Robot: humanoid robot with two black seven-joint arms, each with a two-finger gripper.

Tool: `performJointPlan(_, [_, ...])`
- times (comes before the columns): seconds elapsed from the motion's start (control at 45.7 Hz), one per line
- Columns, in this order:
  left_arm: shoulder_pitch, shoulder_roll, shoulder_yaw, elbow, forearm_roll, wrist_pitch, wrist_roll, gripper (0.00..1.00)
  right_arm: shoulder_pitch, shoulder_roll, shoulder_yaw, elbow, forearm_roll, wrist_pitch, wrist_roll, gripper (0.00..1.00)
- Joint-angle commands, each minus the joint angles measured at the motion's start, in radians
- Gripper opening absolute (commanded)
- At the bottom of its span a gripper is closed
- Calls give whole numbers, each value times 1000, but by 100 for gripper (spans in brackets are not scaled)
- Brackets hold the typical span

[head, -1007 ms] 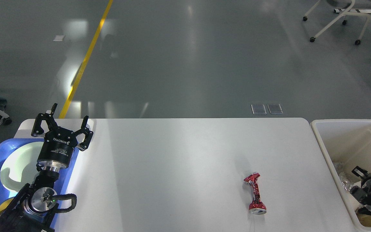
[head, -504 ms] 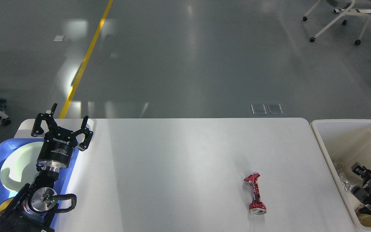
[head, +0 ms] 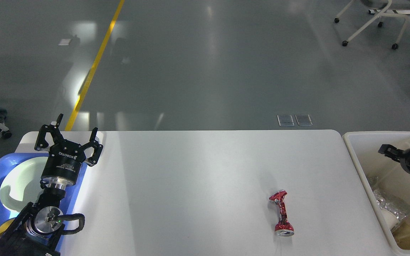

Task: Tidy desktop
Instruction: 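Raise the right gripper and move it over the red wrapper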

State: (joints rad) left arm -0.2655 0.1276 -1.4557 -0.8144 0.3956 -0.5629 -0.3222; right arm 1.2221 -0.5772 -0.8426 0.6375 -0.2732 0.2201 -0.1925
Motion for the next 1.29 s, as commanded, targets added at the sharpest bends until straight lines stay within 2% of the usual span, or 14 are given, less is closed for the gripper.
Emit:
performJointPlan(0.0, [0, 0, 0, 0, 0, 0, 0, 97, 218, 55, -134, 51, -1, 309, -1, 100])
performJointPlan(0.131, [0, 0, 0, 0, 0, 0, 0, 97, 393, 114, -237, 155, 9, 484, -4, 100])
performJointPlan(0.285, [2, 0, 0, 0, 0, 0, 0, 97, 701, 143, -341, 401, 60, 570, -7, 100])
performJointPlan(0.438, [2, 0, 0, 0, 0, 0, 0, 97, 950, 180, -401, 631, 140, 578, -12, 100])
performJointPlan(0.701, [2, 1, 0, 0, 0, 1, 0, 97, 1243, 203, -386, 1011, 158, 555, -15, 100])
performJointPlan(0.898, [2, 1, 0, 0, 0, 1, -1, 97, 1257, 283, -375, 1068, 223, 467, -13, 100])
performJointPlan(1.16, [2, 0, 0, 0, 0, 1, 0, 97, 1245, 289, -371, 1067, 226, 449, 1, 100])
performJointPlan(1.27, [2, 0, 0, 0, 0, 0, 0, 97, 1185, 290, -357, 1051, 226, 449, -1, 100])
